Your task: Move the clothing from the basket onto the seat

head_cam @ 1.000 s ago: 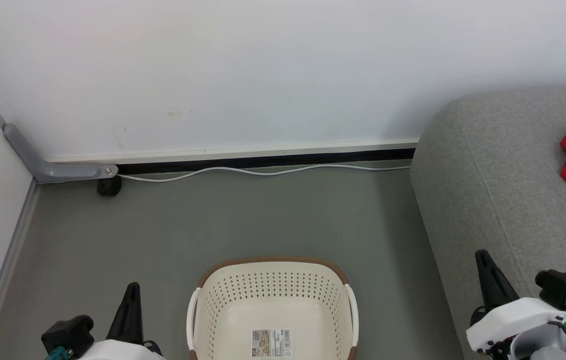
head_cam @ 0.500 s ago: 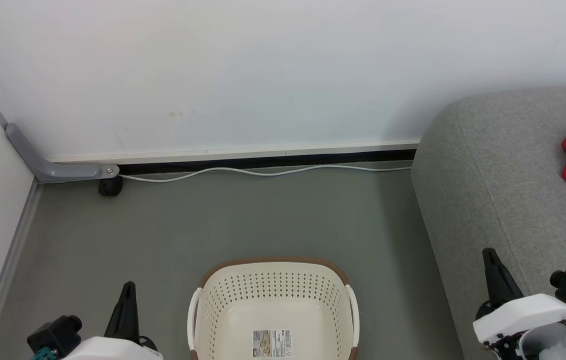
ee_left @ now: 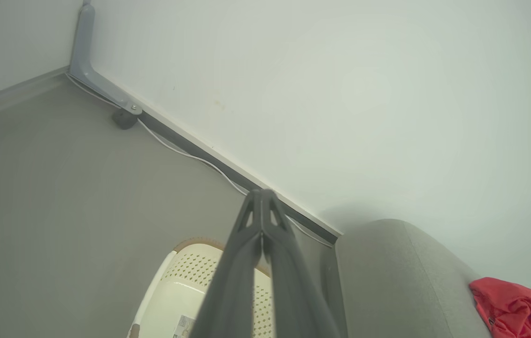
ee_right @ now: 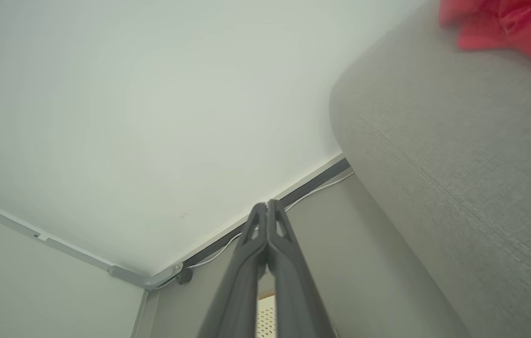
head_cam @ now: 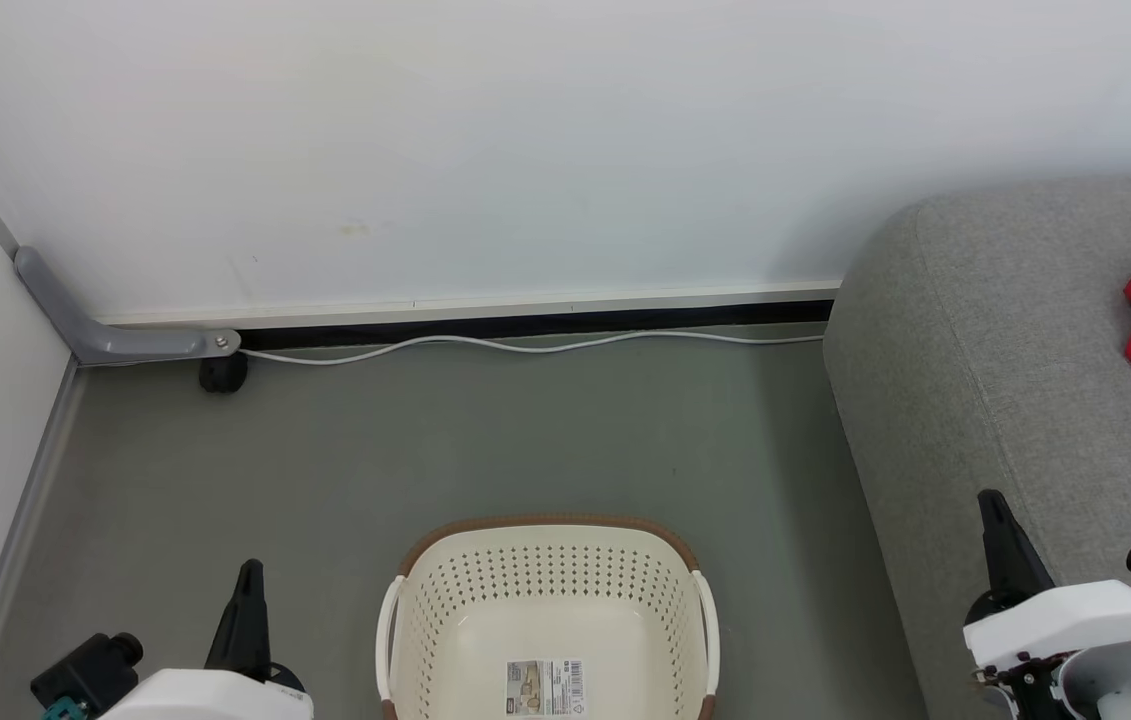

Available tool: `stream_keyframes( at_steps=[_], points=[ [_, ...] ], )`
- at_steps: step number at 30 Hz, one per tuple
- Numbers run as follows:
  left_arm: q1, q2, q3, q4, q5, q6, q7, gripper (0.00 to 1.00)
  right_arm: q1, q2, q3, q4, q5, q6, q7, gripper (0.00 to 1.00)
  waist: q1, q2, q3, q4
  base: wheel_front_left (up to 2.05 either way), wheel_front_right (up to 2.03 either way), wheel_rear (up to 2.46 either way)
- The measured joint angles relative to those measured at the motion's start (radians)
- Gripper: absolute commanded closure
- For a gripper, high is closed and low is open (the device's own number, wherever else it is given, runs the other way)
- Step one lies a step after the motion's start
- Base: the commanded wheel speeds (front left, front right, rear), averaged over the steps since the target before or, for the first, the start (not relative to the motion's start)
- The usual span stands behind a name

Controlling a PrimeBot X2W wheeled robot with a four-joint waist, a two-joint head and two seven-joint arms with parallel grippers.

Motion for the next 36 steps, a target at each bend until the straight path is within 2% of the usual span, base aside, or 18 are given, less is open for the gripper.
stream_keyframes(
  at_steps=[36],
  points=[
    [-0.022,0.003,0.026,-0.034,-0.375,-0.022,0.104,1.00,0.024,0.027,-0.077,-0.070,0.354,0.000,0.102,1.00,0.0000,0.0000,-0.004,0.007,0.00,0.00,0.00]
  ],
)
